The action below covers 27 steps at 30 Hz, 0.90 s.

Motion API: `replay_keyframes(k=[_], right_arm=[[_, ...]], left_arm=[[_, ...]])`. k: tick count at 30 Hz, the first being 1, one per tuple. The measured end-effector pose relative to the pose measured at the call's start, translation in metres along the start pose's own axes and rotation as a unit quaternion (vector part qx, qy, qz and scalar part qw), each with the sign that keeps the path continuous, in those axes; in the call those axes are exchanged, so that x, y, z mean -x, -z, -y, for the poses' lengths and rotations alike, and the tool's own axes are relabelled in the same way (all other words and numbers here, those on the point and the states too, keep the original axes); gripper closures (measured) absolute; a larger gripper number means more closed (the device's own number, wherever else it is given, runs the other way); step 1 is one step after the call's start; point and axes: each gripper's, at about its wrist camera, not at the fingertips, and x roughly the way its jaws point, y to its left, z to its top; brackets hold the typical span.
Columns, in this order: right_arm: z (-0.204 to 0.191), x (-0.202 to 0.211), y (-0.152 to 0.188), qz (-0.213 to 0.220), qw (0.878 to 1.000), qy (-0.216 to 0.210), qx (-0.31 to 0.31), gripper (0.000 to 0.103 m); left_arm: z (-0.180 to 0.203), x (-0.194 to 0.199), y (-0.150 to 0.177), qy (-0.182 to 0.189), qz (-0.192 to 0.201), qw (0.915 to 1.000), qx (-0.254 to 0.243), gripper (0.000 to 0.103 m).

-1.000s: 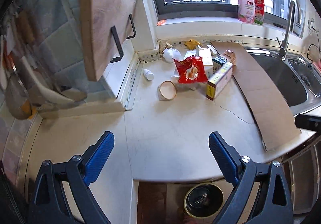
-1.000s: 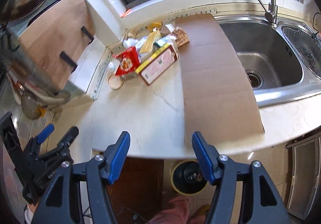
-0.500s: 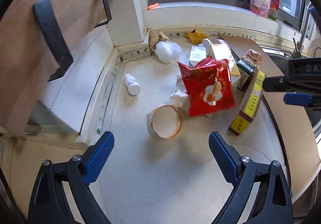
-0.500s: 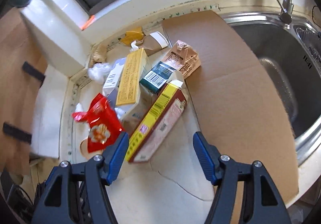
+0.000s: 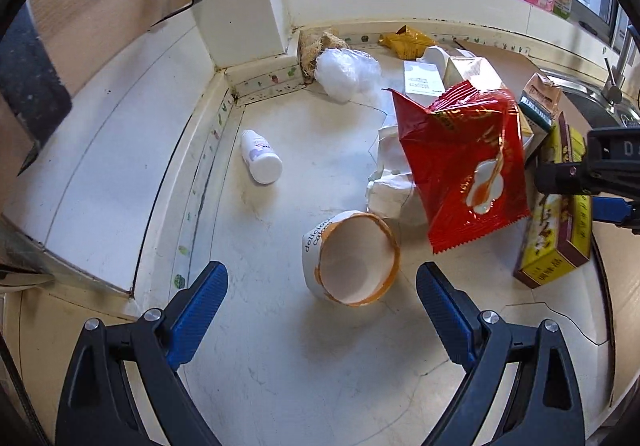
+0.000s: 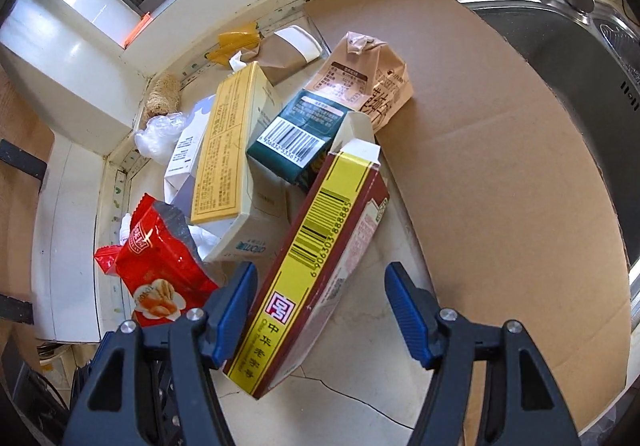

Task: Collect trash
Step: 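Grasp the paper cup with the left gripper while the right gripper grasps the yellow box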

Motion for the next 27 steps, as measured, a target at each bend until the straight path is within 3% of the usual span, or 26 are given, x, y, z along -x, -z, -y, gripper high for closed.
replay_keyframes(k=[4, 9, 11, 12, 15, 27], right_arm=[[0.005, -0.004, 0.002, -0.007, 1.0, -0.001, -0.008, 0.038], [0.007, -0.009, 0.006, -0.021, 1.0, -0.01, -0.006, 0.059], [0.008, -0.009, 0.008, -0.022, 1.0, -0.01, -0.004, 0.066], [0.008, -0.009, 0.009, -0.025, 1.0, -0.014, -0.004, 0.071], [0.008, -0.004, 0.012, -0.021, 1.0, -0.018, -0.001, 0.071], [0.022, 0.035, 0.043, -0.011, 0.998, -0.053, 0.015, 0.072]], left_arm=[[0.005, -0.012, -0.003, -0.011, -0.009, 0.9998, -0.012, 0.009], [0.005, -0.021, -0.007, -0.017, -0.015, 0.9997, -0.009, 0.009], [0.004, -0.023, -0.008, -0.012, -0.016, 0.9998, -0.001, 0.015], [0.003, -0.024, -0.009, -0.006, -0.019, 0.9998, 0.004, 0.027], [-0.001, -0.023, -0.009, 0.015, -0.027, 0.9993, 0.022, 0.05], [0.01, 0.022, 0.024, 0.033, -0.021, 0.9991, 0.018, 0.051]])
